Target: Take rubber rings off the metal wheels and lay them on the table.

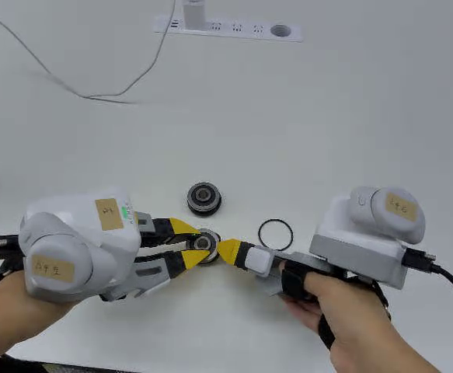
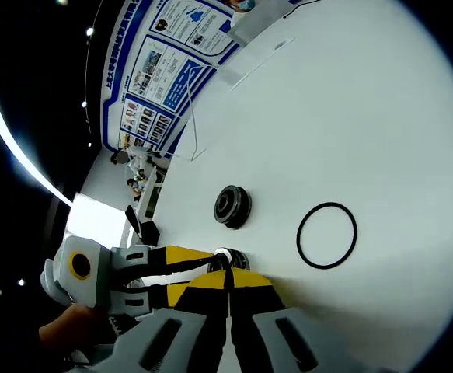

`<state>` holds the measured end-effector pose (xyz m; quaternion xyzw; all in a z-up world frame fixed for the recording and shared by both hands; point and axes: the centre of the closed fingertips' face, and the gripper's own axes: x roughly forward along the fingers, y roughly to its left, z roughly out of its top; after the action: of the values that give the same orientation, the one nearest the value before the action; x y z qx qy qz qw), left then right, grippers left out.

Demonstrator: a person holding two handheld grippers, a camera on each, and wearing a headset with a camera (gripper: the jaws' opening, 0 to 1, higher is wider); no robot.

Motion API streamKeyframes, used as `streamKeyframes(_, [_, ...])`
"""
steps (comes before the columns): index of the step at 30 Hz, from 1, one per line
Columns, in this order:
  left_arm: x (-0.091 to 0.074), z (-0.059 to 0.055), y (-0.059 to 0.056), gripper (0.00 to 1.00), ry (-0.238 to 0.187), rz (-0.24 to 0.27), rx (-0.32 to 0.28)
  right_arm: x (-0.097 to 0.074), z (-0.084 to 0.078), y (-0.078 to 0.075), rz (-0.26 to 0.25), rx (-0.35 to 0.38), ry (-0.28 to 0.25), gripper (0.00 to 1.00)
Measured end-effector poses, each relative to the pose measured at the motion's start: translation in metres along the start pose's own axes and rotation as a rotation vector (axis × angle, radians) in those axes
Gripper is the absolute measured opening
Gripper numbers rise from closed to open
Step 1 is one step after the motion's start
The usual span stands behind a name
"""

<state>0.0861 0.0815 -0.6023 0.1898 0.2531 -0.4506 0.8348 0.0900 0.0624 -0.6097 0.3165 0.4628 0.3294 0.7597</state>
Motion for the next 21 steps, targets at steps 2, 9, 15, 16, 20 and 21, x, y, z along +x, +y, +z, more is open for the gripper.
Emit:
streamKeyframes(2, [0.0001, 0.0001, 0.0, 0.13, 0.0, 0.0, 0.0, 0.0001, 0.0001, 0.0005, 0.004, 0.005, 0.001, 0.01])
streamKeyframes(9, [0.0003, 0.0003, -0.0001, 0.13, -0.001, 0.001, 0.0, 0.0006, -0.0001, 0.0036, 0.018, 0.013, 0.002, 0.0])
streamKeyframes(15, [0.0003, 0.0, 0.0, 0.13, -0.003, 0.001, 0.0, 0.0009, -0.0006, 0.0066, 0.031, 0.002, 0.003, 0.0])
streamKeyframes(16, [0.0004, -0.0001, 0.0, 0.13, -0.003, 0.001, 0.0, 0.0011, -0.0006, 0.0071, 0.034, -0.001, 0.003, 0.0])
streamKeyframes(20, [0.0004, -0.0002, -0.0001, 0.13, -0.003, 0.001, 0.001, 0.0018, -0.001, 0.0099, 0.045, -0.008, 0.003, 0.0])
streamKeyframes(21, [0.0003, -0.0003, -0.0002, 0.13, -0.004, 0.001, 0.0, 0.0021, -0.001, 0.0102, 0.046, -0.009, 0.004, 0.0])
